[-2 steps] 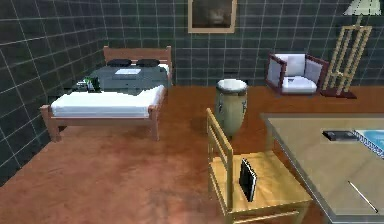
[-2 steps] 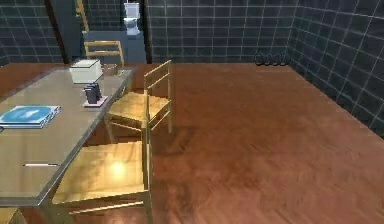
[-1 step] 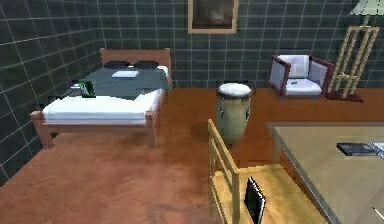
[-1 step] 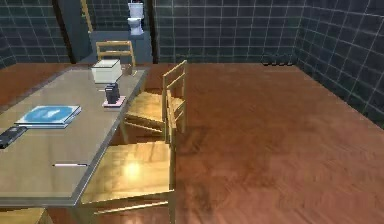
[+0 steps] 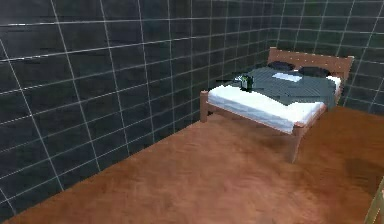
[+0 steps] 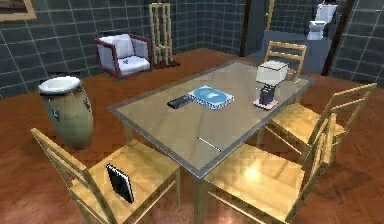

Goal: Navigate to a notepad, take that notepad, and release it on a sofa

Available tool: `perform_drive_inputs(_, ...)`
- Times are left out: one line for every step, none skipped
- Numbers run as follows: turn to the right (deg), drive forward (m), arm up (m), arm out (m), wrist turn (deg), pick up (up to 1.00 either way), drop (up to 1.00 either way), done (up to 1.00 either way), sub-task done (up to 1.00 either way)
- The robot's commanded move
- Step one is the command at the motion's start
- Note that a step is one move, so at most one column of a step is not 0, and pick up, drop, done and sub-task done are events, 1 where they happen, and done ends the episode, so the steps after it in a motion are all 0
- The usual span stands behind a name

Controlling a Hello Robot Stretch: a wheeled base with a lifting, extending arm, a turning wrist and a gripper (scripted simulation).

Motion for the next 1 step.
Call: perform_drive_inputs(-21.0, 0.00, 0.00, 0.00, 0.0, 0.00, 0.00, 0.00, 0.00)
